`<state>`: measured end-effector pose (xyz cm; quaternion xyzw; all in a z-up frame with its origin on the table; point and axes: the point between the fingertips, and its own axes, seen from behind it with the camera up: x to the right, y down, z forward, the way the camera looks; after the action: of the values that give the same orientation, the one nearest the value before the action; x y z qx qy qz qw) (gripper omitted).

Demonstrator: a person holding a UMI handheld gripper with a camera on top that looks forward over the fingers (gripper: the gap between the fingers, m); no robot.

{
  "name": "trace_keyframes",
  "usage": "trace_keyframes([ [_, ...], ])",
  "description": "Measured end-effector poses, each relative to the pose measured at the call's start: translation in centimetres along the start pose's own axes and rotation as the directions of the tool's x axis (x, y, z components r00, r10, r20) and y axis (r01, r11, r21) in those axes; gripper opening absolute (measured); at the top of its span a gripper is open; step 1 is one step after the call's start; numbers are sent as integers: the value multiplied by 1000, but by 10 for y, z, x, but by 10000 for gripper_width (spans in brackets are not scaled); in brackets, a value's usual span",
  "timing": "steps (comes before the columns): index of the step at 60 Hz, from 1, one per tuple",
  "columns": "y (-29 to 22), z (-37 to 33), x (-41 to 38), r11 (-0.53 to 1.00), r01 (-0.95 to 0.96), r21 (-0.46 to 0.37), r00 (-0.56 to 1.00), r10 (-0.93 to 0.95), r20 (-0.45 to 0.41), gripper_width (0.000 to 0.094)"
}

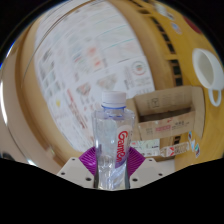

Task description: Pour water

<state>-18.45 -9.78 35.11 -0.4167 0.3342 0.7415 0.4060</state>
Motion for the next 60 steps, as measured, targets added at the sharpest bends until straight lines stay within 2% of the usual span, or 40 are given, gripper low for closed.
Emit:
trace_keyframes([
  [8, -49, -3, 53, 963, -259, 79, 966, 260, 1, 344],
  [16, -83, -16, 96, 894, -413, 174, 909, 417, 16, 341],
  [21, -88, -23, 109, 875, -445, 189, 892, 451, 15, 343],
  [29, -85, -18, 108, 885, -435, 164, 896, 444, -17, 340],
  [35, -77, -6, 84, 962, -254, 97, 963, 261, -73, 342],
  [39, -72, 5, 57, 999, -17, 28, 993, 20, -112, 343],
  [43, -74, 12, 26, 962, 270, -27, 954, -271, -131, 345],
  [47, -90, 19, -9, 847, 530, -48, 836, -531, -137, 343],
  [52, -127, 12, -48, 627, 778, -37, 614, -771, -167, 346],
  [60, -181, -9, -78, 240, 966, -97, 203, -935, -291, 342],
])
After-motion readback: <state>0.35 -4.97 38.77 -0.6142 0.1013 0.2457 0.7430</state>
